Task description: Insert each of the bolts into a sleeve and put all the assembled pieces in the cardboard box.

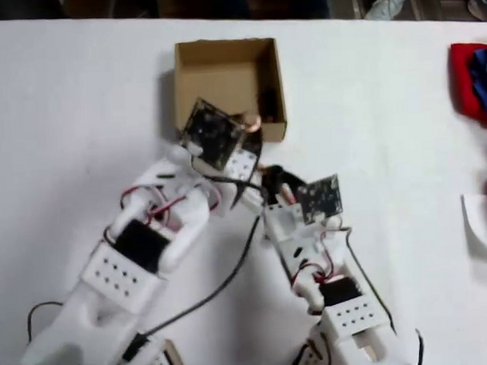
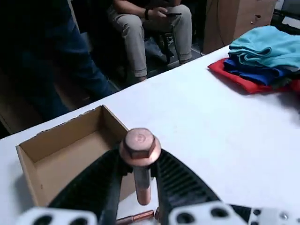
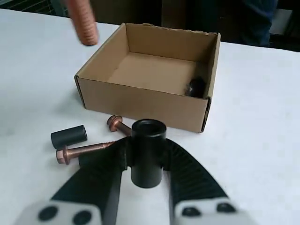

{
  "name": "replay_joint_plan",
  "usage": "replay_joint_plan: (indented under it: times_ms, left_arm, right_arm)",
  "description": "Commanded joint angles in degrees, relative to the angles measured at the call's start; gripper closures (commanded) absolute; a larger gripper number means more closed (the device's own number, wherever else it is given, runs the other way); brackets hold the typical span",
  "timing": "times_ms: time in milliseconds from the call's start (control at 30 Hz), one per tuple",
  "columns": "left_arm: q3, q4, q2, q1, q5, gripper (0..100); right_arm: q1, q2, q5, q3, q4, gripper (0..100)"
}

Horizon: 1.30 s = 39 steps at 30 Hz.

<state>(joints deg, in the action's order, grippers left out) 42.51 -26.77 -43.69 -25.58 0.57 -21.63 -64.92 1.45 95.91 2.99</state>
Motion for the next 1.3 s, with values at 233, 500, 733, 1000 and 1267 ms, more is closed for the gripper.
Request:
replay_joint_plan:
  times_ms: [233,500,733,1000,1267]
  left_arm:
    - [-18.33,-5.19,18.29,-1.05,-10.29,97]
    - [-18.86,-10.29,14.33,-4.66,-8.18,97]
    - [-18.86,-10.11,14.07,-4.75,-8.26,97]
    - [-11.74,-5.27,14.15,-4.75,-8.35,97]
    - [-7.78,-2.64,14.07,-4.31,-15.38,97]
  right_arm:
    - [0.57,-1.36,0.09,0.79,4.35,97.7]
    - [1.36,-1.01,0.09,0.79,4.44,97.7]
    - [1.19,-1.19,0.09,0.79,4.44,97.7]
    - [1.27,-1.36,0.09,0.79,4.44,97.7]
    - [1.27,-1.36,0.09,0.79,4.44,97.7]
